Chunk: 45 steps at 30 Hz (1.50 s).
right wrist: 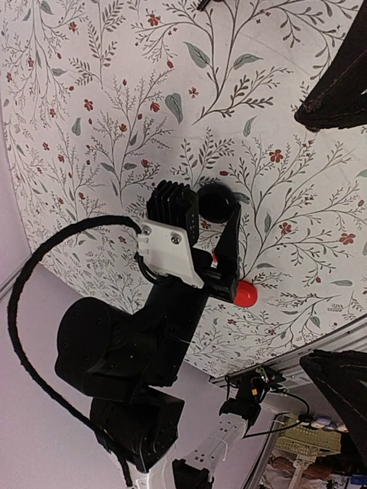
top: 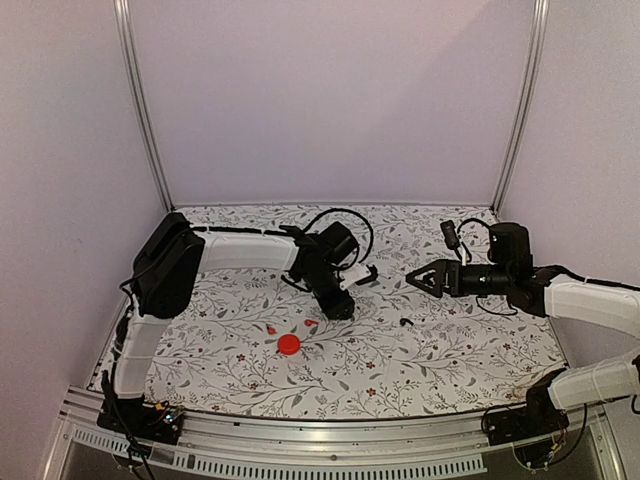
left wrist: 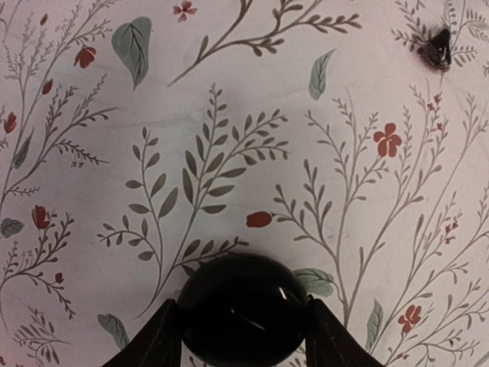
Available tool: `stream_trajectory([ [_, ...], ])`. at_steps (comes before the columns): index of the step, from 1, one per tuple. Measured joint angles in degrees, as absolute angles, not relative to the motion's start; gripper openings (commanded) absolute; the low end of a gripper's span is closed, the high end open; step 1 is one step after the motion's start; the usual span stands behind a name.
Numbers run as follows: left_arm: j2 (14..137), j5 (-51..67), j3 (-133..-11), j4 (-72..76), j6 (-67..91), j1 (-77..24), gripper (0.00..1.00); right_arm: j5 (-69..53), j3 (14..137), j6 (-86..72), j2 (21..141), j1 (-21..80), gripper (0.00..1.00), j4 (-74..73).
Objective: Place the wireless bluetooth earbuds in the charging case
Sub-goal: Pick up the charging case from the center of the board, then pass from the left arm to the right
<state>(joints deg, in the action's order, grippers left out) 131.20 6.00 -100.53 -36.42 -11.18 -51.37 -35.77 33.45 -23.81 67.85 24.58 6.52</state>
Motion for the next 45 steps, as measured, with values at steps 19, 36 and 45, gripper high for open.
stream_trajectory([
  [19,132.3,6.7,-102.1,-37.7,-12.2,-51.4,0.41,-36.1,33.2,-23.8,67.9,24.3,0.99,6.5],
  [36,113.0,31.2,-88.0,-29.2,-6.9,-46.9,0.34,-36.3,33.3,-14.8,61.4,24.6,0.98,6.5],
  [45,102.7,56.3,-80.2,-25.9,-6.5,-46.1,0.33,-42.7,34.7,-4.8,56.9,29.8,0.87,9.4],
])
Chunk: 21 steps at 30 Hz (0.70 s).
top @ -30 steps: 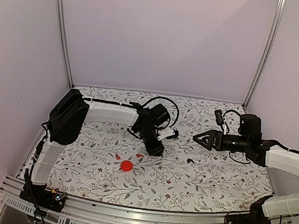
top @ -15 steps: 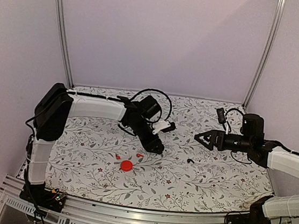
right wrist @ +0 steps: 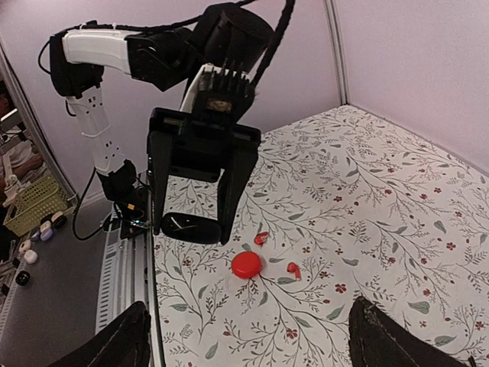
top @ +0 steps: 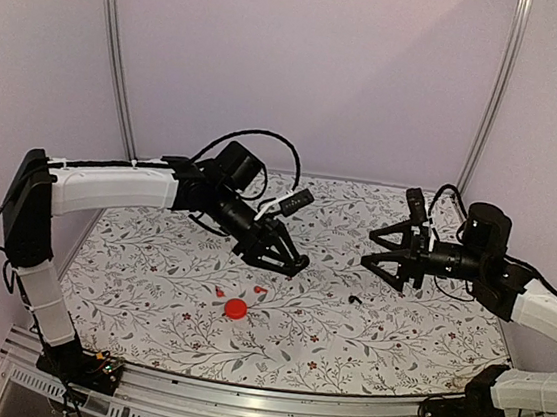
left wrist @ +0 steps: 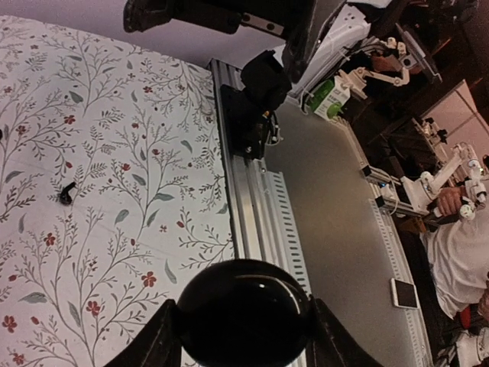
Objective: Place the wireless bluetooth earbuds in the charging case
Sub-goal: Pass from the left arm to the right
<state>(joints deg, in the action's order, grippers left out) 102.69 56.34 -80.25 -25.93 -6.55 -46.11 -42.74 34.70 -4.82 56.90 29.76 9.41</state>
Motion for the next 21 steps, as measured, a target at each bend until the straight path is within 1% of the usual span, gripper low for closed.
stream_trajectory([
  [3,101.3,63.0,-79.7,-26.1,-6.6,-46.2,0.33,-43.5,37.3,-0.9,56.9,34.6,0.83,7.8],
  [9,98.4,71.5,-79.7,-27.7,-7.7,-46.9,0.33,-43.6,46.0,7.4,56.9,41.1,0.80,1.7],
  [18,97.5,77.1,-81.7,-33.8,-11.6,-50.7,0.34,-42.8,54.5,15.2,57.9,48.6,0.71,-5.9],
  [21,97.5,78.3,-83.4,-35.1,-12.5,-51.5,0.34,-42.5,56.3,17.0,59.7,51.1,0.69,-7.2],
])
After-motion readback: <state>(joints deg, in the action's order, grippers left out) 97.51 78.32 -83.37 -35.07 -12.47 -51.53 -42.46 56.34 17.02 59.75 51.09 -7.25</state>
